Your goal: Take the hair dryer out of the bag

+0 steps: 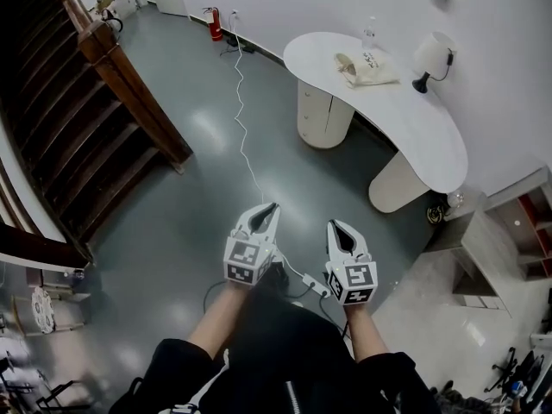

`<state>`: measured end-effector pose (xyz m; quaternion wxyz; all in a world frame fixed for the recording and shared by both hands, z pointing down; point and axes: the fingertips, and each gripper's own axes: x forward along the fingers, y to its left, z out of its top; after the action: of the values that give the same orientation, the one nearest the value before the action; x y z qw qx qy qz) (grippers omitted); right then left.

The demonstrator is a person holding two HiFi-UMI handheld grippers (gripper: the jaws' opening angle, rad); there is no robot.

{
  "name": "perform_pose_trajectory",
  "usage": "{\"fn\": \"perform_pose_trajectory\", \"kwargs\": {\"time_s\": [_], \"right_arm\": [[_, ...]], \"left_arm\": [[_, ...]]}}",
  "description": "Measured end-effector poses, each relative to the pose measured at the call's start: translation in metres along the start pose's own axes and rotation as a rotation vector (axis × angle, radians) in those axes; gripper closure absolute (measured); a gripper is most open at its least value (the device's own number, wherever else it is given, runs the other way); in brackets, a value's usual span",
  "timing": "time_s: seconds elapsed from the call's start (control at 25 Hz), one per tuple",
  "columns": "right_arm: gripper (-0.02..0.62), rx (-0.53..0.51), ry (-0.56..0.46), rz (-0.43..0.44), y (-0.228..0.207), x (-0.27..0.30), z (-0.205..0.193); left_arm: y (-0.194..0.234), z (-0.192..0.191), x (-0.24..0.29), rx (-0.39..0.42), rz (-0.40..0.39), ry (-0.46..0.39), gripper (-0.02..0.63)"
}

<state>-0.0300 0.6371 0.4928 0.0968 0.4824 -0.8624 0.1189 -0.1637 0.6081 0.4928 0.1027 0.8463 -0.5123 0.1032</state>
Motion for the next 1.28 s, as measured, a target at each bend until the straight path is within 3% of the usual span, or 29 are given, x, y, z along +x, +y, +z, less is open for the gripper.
{"fn": "perform_pose_trajectory", "kwargs": {"time_s": [0.92, 1.28], "right_arm": [[0.591, 0.001, 0.052, -0.073, -0.026, 0.179, 0.051], [0.591, 0.004, 0.057, -0.101, -0.032, 0.199, 0.057]], "left_arm": [[0.14, 0.036, 0.122, -0.008, -0.09, 0.015, 0.592], [0.155, 0.039, 0.141, -0.022, -0.126, 0.013, 0.594]]}}
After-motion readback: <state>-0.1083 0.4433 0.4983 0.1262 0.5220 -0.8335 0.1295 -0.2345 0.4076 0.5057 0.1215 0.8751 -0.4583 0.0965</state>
